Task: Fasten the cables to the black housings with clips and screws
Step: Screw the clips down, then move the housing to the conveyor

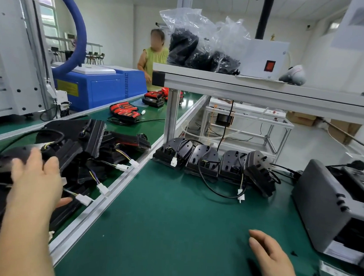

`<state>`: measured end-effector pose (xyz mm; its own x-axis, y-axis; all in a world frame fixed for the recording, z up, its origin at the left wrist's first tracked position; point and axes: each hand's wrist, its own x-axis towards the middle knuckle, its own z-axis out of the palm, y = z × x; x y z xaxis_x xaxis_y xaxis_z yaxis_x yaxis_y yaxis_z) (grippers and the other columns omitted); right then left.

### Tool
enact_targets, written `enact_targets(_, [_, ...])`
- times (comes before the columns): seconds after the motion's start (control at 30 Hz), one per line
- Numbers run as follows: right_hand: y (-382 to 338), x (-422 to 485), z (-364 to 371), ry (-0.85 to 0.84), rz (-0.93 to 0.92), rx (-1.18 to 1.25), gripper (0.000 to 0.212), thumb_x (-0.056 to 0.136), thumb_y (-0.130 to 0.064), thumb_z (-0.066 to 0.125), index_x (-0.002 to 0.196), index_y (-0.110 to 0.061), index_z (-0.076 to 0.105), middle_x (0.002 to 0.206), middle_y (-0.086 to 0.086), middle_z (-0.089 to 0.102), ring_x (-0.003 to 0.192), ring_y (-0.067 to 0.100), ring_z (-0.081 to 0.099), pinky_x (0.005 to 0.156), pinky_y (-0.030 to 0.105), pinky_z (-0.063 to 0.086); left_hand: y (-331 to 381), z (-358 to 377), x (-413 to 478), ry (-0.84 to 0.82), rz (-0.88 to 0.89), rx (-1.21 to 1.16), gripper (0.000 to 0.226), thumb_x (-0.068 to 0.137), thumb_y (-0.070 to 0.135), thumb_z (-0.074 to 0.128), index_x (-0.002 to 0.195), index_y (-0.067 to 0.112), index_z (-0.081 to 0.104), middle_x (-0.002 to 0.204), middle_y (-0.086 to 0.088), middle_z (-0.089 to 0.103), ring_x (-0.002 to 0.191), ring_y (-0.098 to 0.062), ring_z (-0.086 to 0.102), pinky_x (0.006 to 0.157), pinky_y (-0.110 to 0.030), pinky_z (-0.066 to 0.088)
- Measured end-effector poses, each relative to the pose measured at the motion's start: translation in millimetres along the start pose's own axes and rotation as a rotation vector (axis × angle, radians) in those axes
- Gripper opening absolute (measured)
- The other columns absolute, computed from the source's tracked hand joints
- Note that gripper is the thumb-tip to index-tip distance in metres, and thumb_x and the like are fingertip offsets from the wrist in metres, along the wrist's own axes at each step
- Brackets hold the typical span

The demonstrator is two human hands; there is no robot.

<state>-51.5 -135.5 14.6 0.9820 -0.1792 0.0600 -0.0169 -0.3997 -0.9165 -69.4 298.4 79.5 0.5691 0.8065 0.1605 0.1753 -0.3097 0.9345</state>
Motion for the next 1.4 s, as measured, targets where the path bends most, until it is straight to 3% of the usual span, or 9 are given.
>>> enact_targets(0.2, [10.6, 4.8, -7.0, -0.016, -0.066, -0.171, 0.025, 0.088, -0.001, 0.059, 0.102, -0.020, 0.065, 0.120, 0.001, 0.059, 0.115, 0.016, 0.051, 0.100, 0.026, 0.034, 62.2, 40.9, -60.0, -0.185, 0.180, -0.134, 0.056, 0.074, 0.064, 0.038, 0.128, 0.048, 0.040, 0.115, 0.016, 0.060, 0.068, -0.014, 0.071, 0.065, -0.038, 0.056])
enact_targets(0.43, [24.1, 10.2, -19.8, -0.009, -0.223, -0.715, 0.033, 0.093, -0.025, 0.049, 0.123, -0.034, 0.056, 0.134, -0.017, 0.047, 0.129, 0.007, 0.036, 0.102, 0.014, 0.024, 135.6, 213.0, -145.6, -0.651, 0.743, 0.408, 0.029, 0.093, 0.040, 0.048, 0.118, 0.031, 0.060, 0.112, 0.005, 0.065, 0.103, -0.021, 0.059, 0.084, -0.033, 0.048])
enact_targets(0.7, [27.1, 9.4, -17.9, 0.003, -0.357, -0.742, 0.035, 0.065, -0.026, 0.078, 0.098, -0.035, 0.070, 0.115, -0.019, 0.060, 0.111, 0.004, 0.055, 0.085, 0.008, 0.041, 142.3, 354.7, -168.6, -0.667, 1.343, 0.757, 0.080, 0.084, 0.018, 0.067, 0.148, 0.014, 0.020, 0.156, -0.011, 0.016, 0.141, -0.030, 0.018, 0.114, -0.043, 0.020])
enact_targets(0.77, [22.0, 8.0, -21.0, -0.005, -0.414, -0.718, 0.050, 0.022, -0.026, 0.092, 0.067, -0.035, 0.071, 0.082, -0.018, 0.068, 0.076, 0.003, 0.067, 0.055, 0.008, 0.048, 141.2, 370.9, -165.7, -0.654, 1.371, 0.774, 0.084, 0.084, 0.012, 0.063, 0.150, 0.011, 0.012, 0.158, -0.011, 0.008, 0.144, -0.030, 0.009, 0.116, -0.044, 0.011])
enact_targets(0.87, [17.5, 9.6, -18.9, 0.047, -0.444, -0.748, 0.055, 0.005, -0.033, 0.089, 0.056, -0.037, 0.068, 0.069, -0.019, 0.066, 0.062, 0.001, 0.066, 0.043, 0.008, 0.044, 141.1, 385.1, -164.3, -0.727, 1.357, 0.805, 0.081, 0.085, 0.003, 0.056, 0.150, 0.011, 0.009, 0.159, -0.010, 0.004, 0.145, -0.033, 0.004, 0.116, -0.045, 0.012])
enact_targets(1.0, [16.3, 11.2, -21.1, 0.059, -0.433, -0.770, 0.054, 0.003, -0.038, 0.088, 0.053, -0.038, 0.067, 0.067, -0.020, 0.065, 0.061, -0.001, 0.065, 0.041, 0.008, 0.043, 147.2, 392.7, -167.7, -0.806, 1.320, 0.821, 0.079, 0.079, -0.005, 0.060, 0.146, 0.010, 0.021, 0.151, -0.012, 0.021, 0.134, -0.036, 0.026, 0.090, -0.045, 0.048])
enact_targets(1.1, [11.6, 12.0, -21.7, 0.084, -0.415, -0.735, 0.055, 0.001, -0.042, 0.087, 0.051, -0.041, 0.065, 0.066, -0.022, 0.064, 0.061, -0.003, 0.064, 0.039, 0.011, 0.044, 153.9, 392.9, -167.8, -0.781, 1.379, 0.849, 0.071, 0.076, -0.008, 0.060, 0.139, 0.005, 0.030, 0.136, -0.015, 0.036, 0.117, -0.034, 0.041, 0.069, -0.041, 0.047])
enact_targets(1.3, [9.7, 13.1, -22.1, 0.101, -0.382, -0.754, 0.054, 0.001, -0.051, 0.084, 0.051, -0.045, 0.064, 0.067, -0.026, 0.063, 0.062, -0.007, 0.063, 0.041, 0.008, 0.041, 174.4, 378.2, -154.2, -0.759, 1.350, 0.745, 0.056, 0.080, 0.009, 0.066, 0.129, 0.005, 0.041, 0.132, -0.014, 0.042, 0.106, -0.031, 0.054, 0.083, -0.045, 0.051])
enact_targets(1.4, [11.0, 8.6, -21.8, 0.000, -0.331, -0.750, 0.041, 0.040, -0.051, 0.086, 0.078, -0.044, 0.071, 0.096, -0.025, 0.064, 0.095, -0.007, 0.059, 0.068, 0.018, 0.047, 188.3, 359.1, -144.2, -0.757, 1.275, 0.641, 0.057, 0.078, 0.016, 0.071, 0.127, 0.006, 0.044, 0.128, -0.011, 0.046, 0.105, -0.030, 0.056, 0.084, -0.043, 0.050])
